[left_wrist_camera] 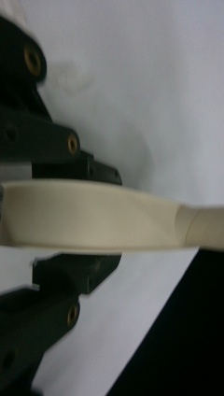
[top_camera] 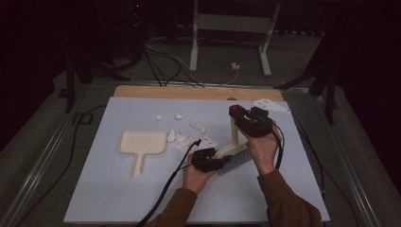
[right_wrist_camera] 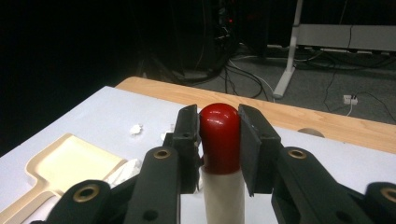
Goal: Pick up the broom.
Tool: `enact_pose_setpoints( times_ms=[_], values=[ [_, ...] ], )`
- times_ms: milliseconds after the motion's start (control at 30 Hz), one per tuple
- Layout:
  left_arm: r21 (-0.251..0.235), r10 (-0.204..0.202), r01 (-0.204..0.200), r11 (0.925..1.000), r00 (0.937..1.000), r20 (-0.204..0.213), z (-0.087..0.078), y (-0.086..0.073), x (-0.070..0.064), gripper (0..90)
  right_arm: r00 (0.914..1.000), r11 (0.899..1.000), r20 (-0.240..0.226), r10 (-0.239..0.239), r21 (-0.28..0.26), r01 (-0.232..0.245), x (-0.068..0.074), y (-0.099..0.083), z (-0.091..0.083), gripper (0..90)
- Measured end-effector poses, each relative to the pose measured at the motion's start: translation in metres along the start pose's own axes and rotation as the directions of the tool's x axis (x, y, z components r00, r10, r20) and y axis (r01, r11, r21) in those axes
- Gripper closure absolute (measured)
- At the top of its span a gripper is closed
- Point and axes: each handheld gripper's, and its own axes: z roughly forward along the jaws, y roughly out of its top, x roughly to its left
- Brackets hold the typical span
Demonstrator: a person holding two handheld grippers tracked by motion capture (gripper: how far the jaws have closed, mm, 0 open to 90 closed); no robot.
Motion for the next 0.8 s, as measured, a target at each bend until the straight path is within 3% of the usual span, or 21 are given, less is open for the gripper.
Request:
enact_pose_setpoints(
  times_ms=[133,233,333,433,467,567,600,733,800],
  values=[
    [-0.002,-0.007,0.007,1.0000,0.9996,0.029,0.001,0.000,0.001,66.4,1.0000,1.000,-0.005,-0.006,-0.005,0.006,-0.001,-0.001,0.000,70.5],
    [0.006,-0.015,0.015,0.9999,0.9992,0.038,0.000,0.000,0.002,69.2,0.9989,1.000,-0.046,-0.002,-0.015,0.002,-0.007,-0.003,0.002,67.2],
    [0.009,-0.014,0.014,0.9999,0.9992,0.038,0.000,0.000,0.002,69.5,0.9963,1.000,-0.086,0.003,-0.023,-0.005,-0.014,-0.006,0.006,47.5],
    [0.007,-0.018,0.018,0.9998,0.9990,0.041,0.000,0.000,0.001,69.5,0.9978,1.000,-0.059,-0.030,-0.004,0.030,-0.016,-0.010,0.011,27.7],
    [0.007,-0.020,0.019,0.9998,0.9989,0.043,0.000,0.000,0.001,69.5,0.9978,1.000,-0.059,-0.030,-0.004,0.030,-0.016,-0.010,0.011,27.7],
    [0.008,-0.027,0.027,0.9996,0.9987,0.044,-0.001,0.000,0.002,69.6,0.9984,0.999,-0.057,0.008,0.049,-0.005,-0.021,-0.013,0.015,13.9],
    [0.007,-0.031,0.031,0.9995,0.9983,0.050,-0.001,0.000,0.002,69.6,0.9961,0.997,-0.086,0.020,0.079,-0.014,-0.024,-0.016,0.018,6.3],
    [0.007,-0.032,0.031,0.9995,0.9974,0.064,-0.003,0.001,0.000,69.7,0.9939,0.993,-0.110,-0.008,0.120,0.021,-0.025,-0.020,0.021,0.0],
    [0.007,-0.033,0.033,0.9994,0.9971,0.069,-0.005,0.002,0.000,69.7,0.9886,0.992,-0.148,-0.024,0.120,0.042,-0.026,-0.024,0.020,0.0]
  ],
)
